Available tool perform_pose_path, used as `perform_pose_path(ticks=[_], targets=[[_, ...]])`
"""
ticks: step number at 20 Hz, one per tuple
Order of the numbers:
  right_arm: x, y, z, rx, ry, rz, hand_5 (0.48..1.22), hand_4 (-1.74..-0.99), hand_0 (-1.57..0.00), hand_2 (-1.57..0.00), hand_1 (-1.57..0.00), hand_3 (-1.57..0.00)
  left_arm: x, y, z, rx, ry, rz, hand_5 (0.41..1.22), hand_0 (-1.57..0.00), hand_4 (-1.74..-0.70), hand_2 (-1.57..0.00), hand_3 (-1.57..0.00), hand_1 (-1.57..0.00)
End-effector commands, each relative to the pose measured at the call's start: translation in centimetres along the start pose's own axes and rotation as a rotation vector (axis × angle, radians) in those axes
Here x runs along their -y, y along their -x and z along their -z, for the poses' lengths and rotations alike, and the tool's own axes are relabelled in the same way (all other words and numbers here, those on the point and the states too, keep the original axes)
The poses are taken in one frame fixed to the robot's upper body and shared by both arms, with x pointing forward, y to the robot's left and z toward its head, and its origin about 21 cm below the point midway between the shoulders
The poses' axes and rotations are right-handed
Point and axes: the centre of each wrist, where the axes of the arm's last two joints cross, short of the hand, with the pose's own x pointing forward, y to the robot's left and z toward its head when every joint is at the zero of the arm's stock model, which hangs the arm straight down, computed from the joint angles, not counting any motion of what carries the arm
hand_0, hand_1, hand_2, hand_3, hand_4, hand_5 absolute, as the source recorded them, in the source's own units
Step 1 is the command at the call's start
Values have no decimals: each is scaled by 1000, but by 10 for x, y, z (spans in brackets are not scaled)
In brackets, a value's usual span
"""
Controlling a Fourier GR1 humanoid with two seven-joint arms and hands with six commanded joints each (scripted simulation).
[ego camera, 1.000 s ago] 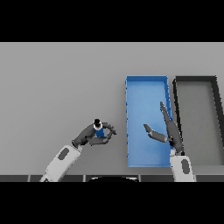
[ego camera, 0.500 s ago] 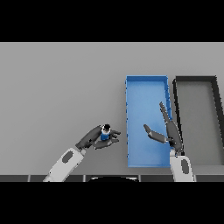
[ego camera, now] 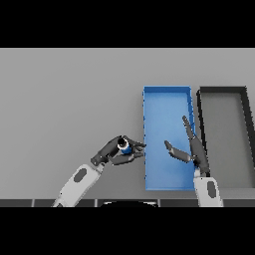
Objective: Pick up the blue pipe and place it into the blue bin.
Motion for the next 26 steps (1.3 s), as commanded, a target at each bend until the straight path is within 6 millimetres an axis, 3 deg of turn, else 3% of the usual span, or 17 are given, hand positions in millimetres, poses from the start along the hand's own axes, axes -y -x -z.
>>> perform_pose_path(ticks=[1, 7, 11, 14, 16, 20, 23, 26], targets=[[-1, 0, 0, 0, 0, -3, 564, -1128, 1, 1, 1, 1, 0, -3, -1, 4, 12, -5, 1218, -1560, -1473, -1564, -1562, -1562], [2, 0, 0, 7, -6, -23, 578, -1124, 1, 1, 1, 1, 3, -16, 6, -14, 61, -4, 1220, -1568, -1473, -1569, -1569, -1569], [10, -12, 8, 29, -37, -76, 578, -1133, 1, 1, 1, 1, 3, -16, 7, -30, 65, -3, 1220, -1570, -1474, -1570, -1570, -1570], [14, -18, 10, 29, -46, -79, 577, -1191, 1, 1, -3, 1, 3, -13, 5, -28, 60, 2, 1220, -1570, -1474, -1571, -1571, -1571], [16, -20, 12, 74, -55, -32, 569, -1178, 1, -18, -19, 1, 3, -11, 4, -25, 60, 12, 1221, -1571, -1475, -1571, -1571, -1571], [30, -53, 17, 276, -160, 93, 597, -1169, 1, -20, -11, 1, 3, -12, 0, -26, 71, 15, 1221, -1571, -1475, -1571, -1571, -1571], [42, -91, 21, 309, -300, 53, 579, -1171, 1, -10, -5, 1, 3, -13, 3, -35, 68, 22, 1221, -1571, -1474, -1571, -1571, -1571], [37, -124, 20, 337, -451, -11, 543, -1194, 1, -4, -2, 1, 4, -13, 2, -36, 70, 26, 1221, -1571, -1473, -1571, -1571, -1571]])
